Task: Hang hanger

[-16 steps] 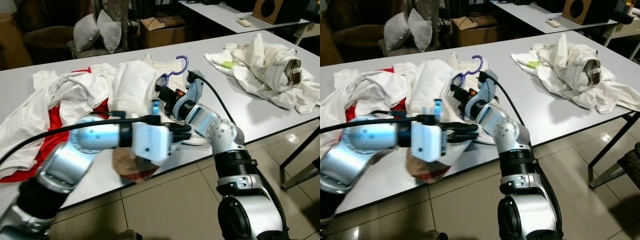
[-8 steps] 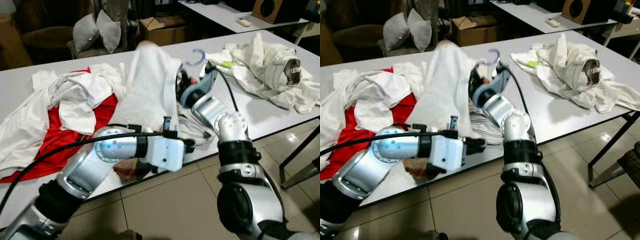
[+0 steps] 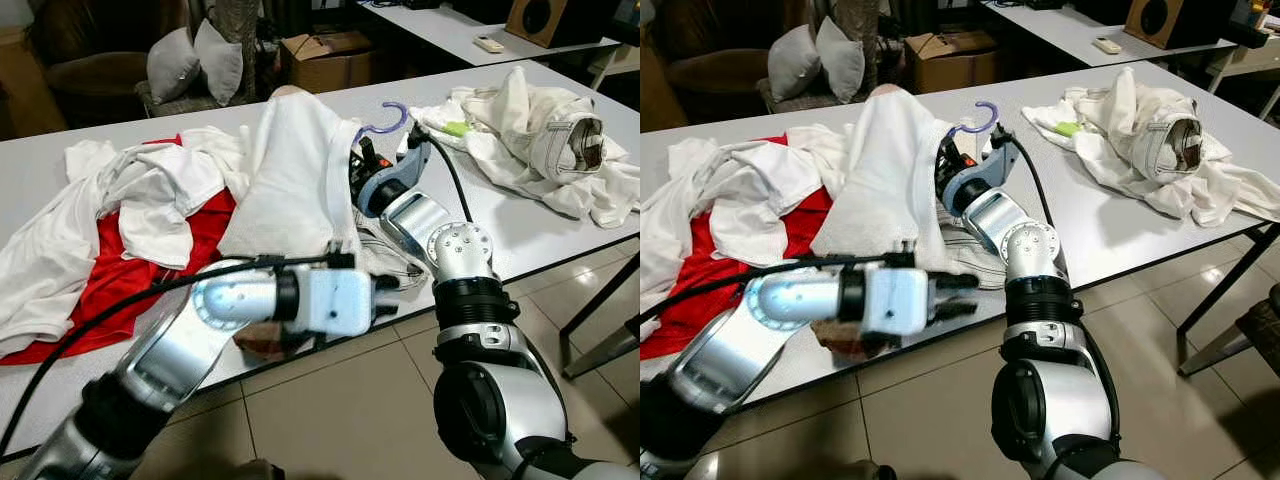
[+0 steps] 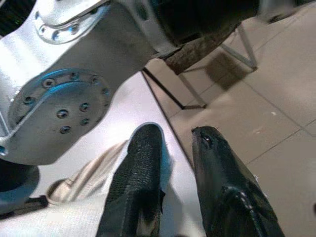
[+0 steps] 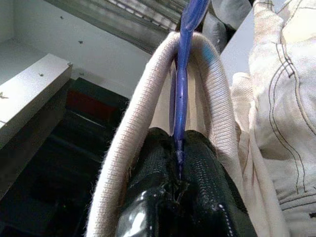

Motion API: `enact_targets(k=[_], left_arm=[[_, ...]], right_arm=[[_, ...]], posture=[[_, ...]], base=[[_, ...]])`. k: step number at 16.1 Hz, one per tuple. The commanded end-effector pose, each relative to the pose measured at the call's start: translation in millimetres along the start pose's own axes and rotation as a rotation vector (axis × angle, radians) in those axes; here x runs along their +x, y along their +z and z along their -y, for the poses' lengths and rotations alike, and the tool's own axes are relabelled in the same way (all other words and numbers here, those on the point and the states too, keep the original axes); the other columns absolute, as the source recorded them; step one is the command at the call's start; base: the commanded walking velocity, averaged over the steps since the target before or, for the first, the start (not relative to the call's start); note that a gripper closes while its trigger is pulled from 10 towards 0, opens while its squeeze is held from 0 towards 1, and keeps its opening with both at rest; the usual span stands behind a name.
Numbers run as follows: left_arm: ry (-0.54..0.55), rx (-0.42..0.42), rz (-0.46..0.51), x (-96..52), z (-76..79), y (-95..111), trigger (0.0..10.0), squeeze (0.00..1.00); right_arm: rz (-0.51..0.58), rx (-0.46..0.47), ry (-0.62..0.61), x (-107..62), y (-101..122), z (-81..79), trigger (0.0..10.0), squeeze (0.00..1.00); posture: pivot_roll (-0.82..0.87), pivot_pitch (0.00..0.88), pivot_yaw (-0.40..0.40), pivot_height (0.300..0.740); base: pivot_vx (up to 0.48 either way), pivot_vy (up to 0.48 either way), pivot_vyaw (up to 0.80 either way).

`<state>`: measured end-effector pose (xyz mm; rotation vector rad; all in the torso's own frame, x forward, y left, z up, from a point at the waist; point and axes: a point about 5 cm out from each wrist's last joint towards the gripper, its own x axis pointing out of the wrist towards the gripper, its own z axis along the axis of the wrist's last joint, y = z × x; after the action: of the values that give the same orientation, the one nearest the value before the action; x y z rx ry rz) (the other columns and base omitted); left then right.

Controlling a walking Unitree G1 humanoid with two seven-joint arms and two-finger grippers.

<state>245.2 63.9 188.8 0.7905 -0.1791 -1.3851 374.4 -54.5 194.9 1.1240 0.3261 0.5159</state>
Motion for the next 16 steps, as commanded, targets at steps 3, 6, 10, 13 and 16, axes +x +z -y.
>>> enact_targets(k=[3,6,10,13,16], left_arm=[[-0.032,-0.034,0.059,-6.4,6.8,9,10.0,1.0],[-0.02,-0.168,0.084,-23.2,19.5,8,10.0,1.0],[0.119,-0.429,0.094,-60.1,34.5,1,10.0,1.0],[0.475,-0.651,0.059,-115.7,45.3,-13,10.0,1.0],[0.65,-0.705,0.082,-131.6,42.4,-17,10.0,1.0]], right_arm=[[-0.015,0.023,0.093,11.6,-10,-27.4,10.0,0.0],[-0.015,0.011,0.112,7.6,-4,-24.5,10.0,0.0],[-0.073,-0.047,0.219,-6.6,-2,-25.9,10.0,0.0],[-0.115,-0.111,0.287,-32.1,-3,-16.8,10.0,0.0],[-0.135,-0.127,0.326,-43.8,-7,-15.2,10.0,0.0]], posture=[[0.03,0.0,0.017,0.74],[0.03,0.0,0.014,0.74],[0.03,0.0,0.01,0.74],[0.03,0.0,-0.005,0.74],[0.04,0.0,-0.007,0.74]], base=[[0.0,0.0,0.0],[0.0,0.0,0.0],[0.0,0.0,0.0],[0.0,0.0,0.0],[0.0,0.0,0.0]])
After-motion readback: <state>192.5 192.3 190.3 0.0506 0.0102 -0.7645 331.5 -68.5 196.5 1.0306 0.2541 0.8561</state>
